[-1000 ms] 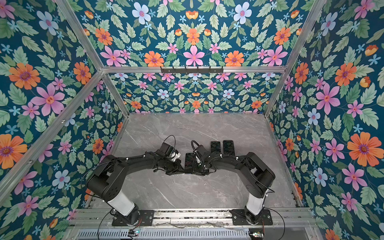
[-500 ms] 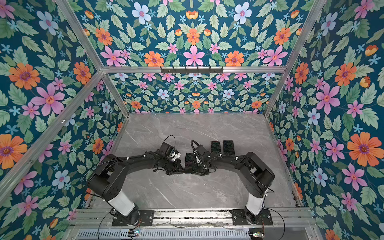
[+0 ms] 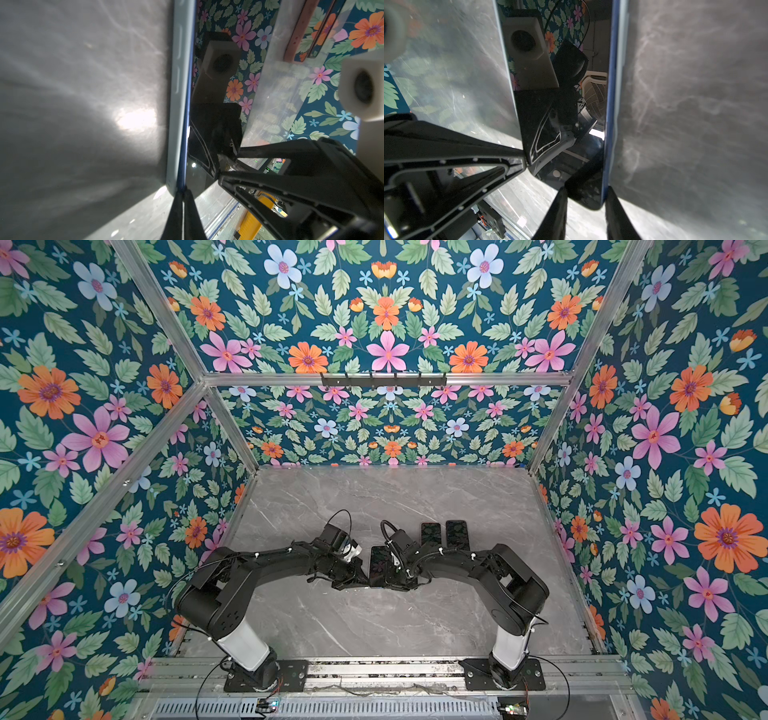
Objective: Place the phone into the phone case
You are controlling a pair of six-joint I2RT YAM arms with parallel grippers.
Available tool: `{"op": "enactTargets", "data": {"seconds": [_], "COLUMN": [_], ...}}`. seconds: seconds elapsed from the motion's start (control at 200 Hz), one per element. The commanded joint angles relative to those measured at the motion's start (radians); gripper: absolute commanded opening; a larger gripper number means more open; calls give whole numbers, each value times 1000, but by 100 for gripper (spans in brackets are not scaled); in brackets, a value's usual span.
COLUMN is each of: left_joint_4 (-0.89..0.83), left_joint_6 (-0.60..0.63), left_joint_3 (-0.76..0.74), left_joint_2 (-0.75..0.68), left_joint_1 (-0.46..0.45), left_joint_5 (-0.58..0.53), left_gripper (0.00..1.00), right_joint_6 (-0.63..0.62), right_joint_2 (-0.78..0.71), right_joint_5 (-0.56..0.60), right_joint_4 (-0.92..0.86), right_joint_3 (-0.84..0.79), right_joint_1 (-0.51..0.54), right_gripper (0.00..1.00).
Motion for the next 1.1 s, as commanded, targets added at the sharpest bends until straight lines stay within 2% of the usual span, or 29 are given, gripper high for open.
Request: {"op": "enactTargets", "data": {"seconds": [0.0, 0.09, 0.3, 0.465, 0.635, 0.825, 0.94, 1.095], "left_joint_4": [-85, -104, -99, -157, -210, -218, -195, -136], "left_joint_6": [41, 52, 45, 63, 82, 82, 78, 58], "left_joint_3": [13, 23, 24, 52, 95, 94, 81, 61], "left_joint_2": [-3, -16, -10, -32, -48, -57, -52, -49], "left_joint_1": [-9, -9, -10, -10, -10, -8, -8, -9], "left_joint_5": [-153, -164, -160, -187, -219, -228, -216, -172], "left_gripper": [12, 18, 23, 32, 36, 41, 41, 35], "right_joint_6": [-24, -29, -55, -60, -61, -63, -60, -59], "right_joint_2": [-3, -2, 14, 15, 17, 13, 13, 26], "right_joint_5": [-19, -18, -14, -10, -6, 1, 2, -19], "right_joint_4": [85, 79, 50, 50, 50, 45, 57, 81], "right_joint_3": [9, 15, 50, 51, 46, 41, 33, 34], "right_joint_1": [12, 10, 10, 10, 10, 9, 8, 9], "right_gripper": [30, 30, 31, 33, 33, 41, 41, 37]}}
